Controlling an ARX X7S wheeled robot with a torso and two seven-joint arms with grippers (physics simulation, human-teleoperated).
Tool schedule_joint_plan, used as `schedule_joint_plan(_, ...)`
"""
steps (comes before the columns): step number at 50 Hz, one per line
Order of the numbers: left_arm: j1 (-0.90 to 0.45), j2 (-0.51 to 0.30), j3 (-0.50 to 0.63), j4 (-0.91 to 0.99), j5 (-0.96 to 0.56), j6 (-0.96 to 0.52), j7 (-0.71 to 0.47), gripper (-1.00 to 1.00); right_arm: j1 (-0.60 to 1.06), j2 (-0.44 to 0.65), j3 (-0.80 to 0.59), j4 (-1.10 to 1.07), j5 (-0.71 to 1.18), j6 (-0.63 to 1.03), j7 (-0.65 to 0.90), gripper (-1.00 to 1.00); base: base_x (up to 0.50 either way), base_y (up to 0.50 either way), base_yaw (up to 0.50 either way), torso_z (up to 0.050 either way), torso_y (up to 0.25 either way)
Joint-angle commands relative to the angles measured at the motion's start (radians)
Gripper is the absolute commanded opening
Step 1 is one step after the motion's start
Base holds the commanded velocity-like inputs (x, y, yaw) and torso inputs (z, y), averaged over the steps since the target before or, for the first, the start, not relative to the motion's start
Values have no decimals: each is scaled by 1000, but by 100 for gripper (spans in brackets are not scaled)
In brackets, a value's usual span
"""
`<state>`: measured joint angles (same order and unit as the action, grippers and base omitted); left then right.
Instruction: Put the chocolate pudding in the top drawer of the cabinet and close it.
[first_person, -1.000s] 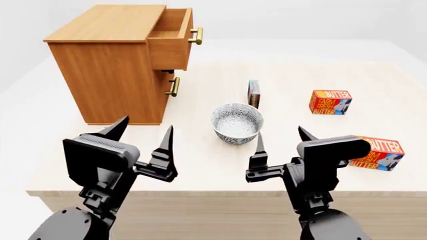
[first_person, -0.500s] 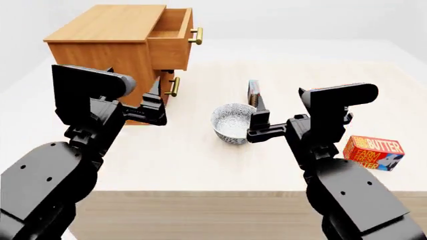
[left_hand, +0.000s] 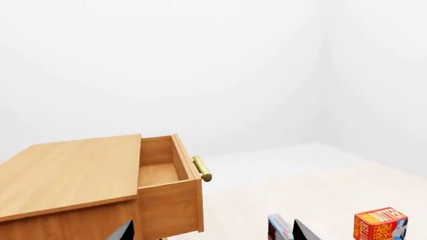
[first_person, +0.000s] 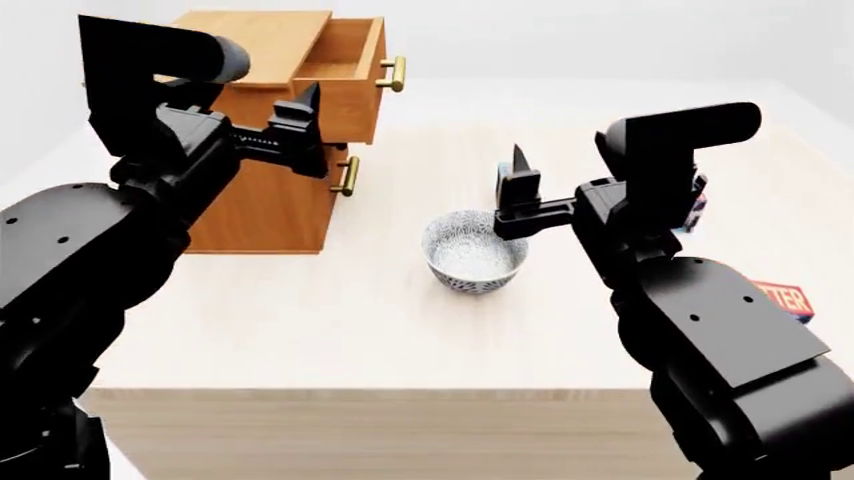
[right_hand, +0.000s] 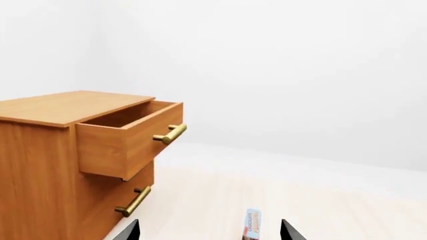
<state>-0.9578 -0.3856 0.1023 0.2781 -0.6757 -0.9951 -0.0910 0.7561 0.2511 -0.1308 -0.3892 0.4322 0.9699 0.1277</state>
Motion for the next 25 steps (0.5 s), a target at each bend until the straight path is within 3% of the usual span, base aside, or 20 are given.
schedule_joint_plan(1, -42, 2, -10, -13, -34, -38, 2, 100, 13, 2, -3, 9, 9, 2, -3, 100, 51, 0, 0, 0, 0)
schedule_joint_plan(25, -46, -10, 12, -4, -37, -29, 13, 100, 13, 2, -10, 26, 17, -26, -6, 100, 47, 0, 0, 0, 0)
